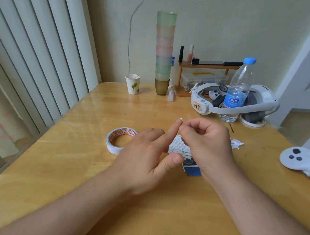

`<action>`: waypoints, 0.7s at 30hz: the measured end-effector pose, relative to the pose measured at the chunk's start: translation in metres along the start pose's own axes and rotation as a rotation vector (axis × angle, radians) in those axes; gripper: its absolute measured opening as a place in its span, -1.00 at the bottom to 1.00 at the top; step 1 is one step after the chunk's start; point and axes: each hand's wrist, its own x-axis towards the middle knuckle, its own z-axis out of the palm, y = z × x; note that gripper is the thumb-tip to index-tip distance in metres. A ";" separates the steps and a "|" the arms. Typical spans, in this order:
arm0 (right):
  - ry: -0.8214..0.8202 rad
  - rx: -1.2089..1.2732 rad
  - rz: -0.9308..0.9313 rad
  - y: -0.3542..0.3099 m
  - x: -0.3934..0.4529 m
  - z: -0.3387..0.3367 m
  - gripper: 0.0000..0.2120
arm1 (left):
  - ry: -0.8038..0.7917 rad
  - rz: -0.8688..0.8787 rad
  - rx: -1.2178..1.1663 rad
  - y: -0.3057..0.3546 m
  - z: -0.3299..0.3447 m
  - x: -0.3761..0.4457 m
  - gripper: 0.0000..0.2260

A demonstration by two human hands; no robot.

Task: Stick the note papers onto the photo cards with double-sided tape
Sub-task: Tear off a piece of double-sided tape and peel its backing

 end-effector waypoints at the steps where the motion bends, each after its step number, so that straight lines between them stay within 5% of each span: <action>1: 0.009 -0.015 0.013 0.001 0.000 0.000 -0.84 | -0.005 0.002 0.034 0.001 0.000 0.000 -0.25; 15: -0.083 -0.036 -0.062 0.002 0.001 0.001 -0.77 | 0.014 -0.002 -0.054 0.007 0.004 -0.001 -0.25; 21: -0.130 0.037 -0.076 0.001 0.001 0.001 -0.86 | -0.012 -0.086 -0.467 0.006 0.004 -0.001 -0.31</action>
